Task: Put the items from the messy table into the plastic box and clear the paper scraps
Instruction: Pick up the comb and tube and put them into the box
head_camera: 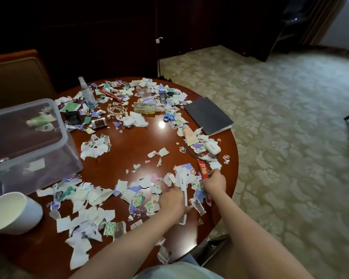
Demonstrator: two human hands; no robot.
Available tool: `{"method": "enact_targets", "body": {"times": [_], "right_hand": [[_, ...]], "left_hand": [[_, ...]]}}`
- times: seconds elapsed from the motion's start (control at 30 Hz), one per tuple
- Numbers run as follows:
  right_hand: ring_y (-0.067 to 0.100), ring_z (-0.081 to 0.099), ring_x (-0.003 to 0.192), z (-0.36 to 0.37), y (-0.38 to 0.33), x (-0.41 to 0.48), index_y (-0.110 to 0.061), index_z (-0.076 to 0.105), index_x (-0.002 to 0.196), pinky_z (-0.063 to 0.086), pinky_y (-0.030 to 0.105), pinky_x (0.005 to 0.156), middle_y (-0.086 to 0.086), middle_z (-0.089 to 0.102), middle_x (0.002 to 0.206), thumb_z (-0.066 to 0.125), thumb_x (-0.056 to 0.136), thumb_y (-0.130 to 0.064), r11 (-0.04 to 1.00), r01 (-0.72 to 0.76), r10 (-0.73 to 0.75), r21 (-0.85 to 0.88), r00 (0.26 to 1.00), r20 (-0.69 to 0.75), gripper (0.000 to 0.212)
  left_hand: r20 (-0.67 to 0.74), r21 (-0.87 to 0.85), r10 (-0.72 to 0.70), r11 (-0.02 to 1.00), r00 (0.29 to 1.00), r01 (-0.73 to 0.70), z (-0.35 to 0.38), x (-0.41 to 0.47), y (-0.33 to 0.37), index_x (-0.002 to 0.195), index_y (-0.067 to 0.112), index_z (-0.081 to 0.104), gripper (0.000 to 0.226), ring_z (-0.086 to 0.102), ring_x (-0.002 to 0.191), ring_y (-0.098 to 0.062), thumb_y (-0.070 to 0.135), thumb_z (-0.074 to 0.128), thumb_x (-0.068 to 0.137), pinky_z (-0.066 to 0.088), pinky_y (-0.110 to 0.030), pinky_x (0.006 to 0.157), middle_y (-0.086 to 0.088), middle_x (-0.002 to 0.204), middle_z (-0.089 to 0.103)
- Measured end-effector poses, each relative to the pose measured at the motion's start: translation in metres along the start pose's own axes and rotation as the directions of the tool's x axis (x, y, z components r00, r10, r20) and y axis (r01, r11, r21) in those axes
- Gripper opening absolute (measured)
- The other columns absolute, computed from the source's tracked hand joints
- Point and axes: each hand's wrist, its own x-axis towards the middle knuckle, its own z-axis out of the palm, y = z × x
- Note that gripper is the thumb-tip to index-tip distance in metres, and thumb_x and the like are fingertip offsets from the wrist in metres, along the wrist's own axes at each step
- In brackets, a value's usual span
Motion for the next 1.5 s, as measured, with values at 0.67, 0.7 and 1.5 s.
{"method": "enact_targets", "body": {"times": [0.67,0.7,1.5], "right_hand": [[0.029,0.054,0.106,0.031,-0.074,-0.012,-0.006,0.048,0.120,0.043,0.031,0.080,0.015,0.047,0.129,0.064,0.081,0.000,0.922,0.038,-0.032,0.384,0.999,-0.022,0.043],[0.026,0.055,0.102,0.034,-0.079,-0.013,-0.007,0.050,0.118,0.044,0.030,0.078,0.014,0.051,0.125,0.065,0.081,0.000,0.903,0.033,-0.023,0.428,0.999,-0.028,0.040],[0.010,0.066,0.067,0.050,-0.210,-0.071,-0.012,0.064,0.070,0.054,0.026,0.080,-0.003,0.071,0.067,0.073,0.071,0.010,0.765,0.474,-0.644,0.436,0.592,0.485,0.024]], "left_hand": [[-0.171,-0.447,-0.188,0.890,0.967,0.094,-0.062,0.005,-0.068,0.100,0.013,0.052,0.015,0.057,0.089,-0.026,0.022,0.043,0.092,0.039,-0.028,0.070,-0.008,0.102,0.065],[-0.170,-0.491,-0.203,0.866,0.964,0.096,-0.065,0.006,-0.074,0.095,0.015,0.051,0.011,0.056,0.084,-0.024,0.022,0.043,0.093,0.040,-0.028,0.070,-0.006,0.100,0.066],[-0.064,-0.759,-0.307,0.633,0.949,0.153,-0.181,-0.036,-0.226,0.143,0.014,0.035,0.075,0.027,0.043,-0.010,0.064,0.012,0.092,0.023,-0.019,0.043,-0.006,0.070,0.054]]}}
